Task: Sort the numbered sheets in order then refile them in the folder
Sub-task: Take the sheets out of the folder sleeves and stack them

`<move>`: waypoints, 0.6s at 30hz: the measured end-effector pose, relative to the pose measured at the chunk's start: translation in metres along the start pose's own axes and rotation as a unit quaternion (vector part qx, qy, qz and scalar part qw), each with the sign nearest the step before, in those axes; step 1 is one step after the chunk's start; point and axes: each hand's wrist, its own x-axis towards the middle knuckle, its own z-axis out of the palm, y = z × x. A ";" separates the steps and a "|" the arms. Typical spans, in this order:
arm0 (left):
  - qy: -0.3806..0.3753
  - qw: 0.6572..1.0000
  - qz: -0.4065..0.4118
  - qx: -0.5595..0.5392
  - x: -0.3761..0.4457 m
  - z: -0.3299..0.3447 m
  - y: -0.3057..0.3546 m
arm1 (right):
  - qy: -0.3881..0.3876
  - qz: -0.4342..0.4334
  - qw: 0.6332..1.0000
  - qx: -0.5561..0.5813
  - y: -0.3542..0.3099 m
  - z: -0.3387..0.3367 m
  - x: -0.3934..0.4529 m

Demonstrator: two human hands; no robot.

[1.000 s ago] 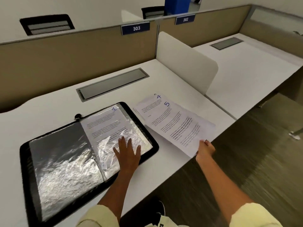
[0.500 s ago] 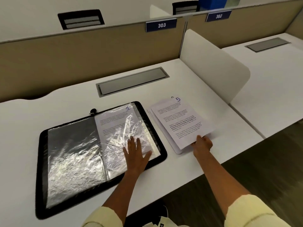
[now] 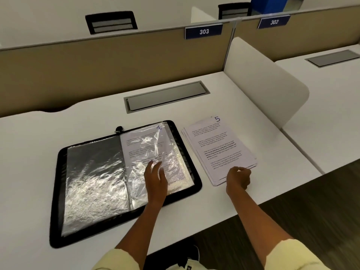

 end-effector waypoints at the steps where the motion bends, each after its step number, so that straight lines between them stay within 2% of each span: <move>1: 0.020 1.000 -0.003 -0.013 0.003 -0.006 0.002 | -0.015 -0.014 1.000 -0.006 0.002 0.005 -0.007; 5: 0.111 0.985 -0.067 -0.111 0.012 -0.037 0.010 | -0.084 -0.088 0.991 -0.051 0.007 0.032 -0.037; 9: 0.167 0.944 -0.171 -0.230 0.024 -0.074 0.004 | -0.177 -0.218 0.950 -0.137 0.018 0.055 -0.070; 11: 0.180 0.929 -0.196 -0.257 0.029 -0.092 -0.008 | -0.209 -0.262 0.926 -0.173 0.028 0.064 -0.082; 14: 0.192 0.921 -0.207 -0.269 0.032 -0.121 -0.023 | -0.218 -0.310 0.898 -0.226 0.041 0.074 -0.094; 18: 0.201 0.913 -0.227 -0.272 0.028 -0.155 -0.045 | -0.184 -0.344 0.877 -0.283 0.053 0.082 -0.109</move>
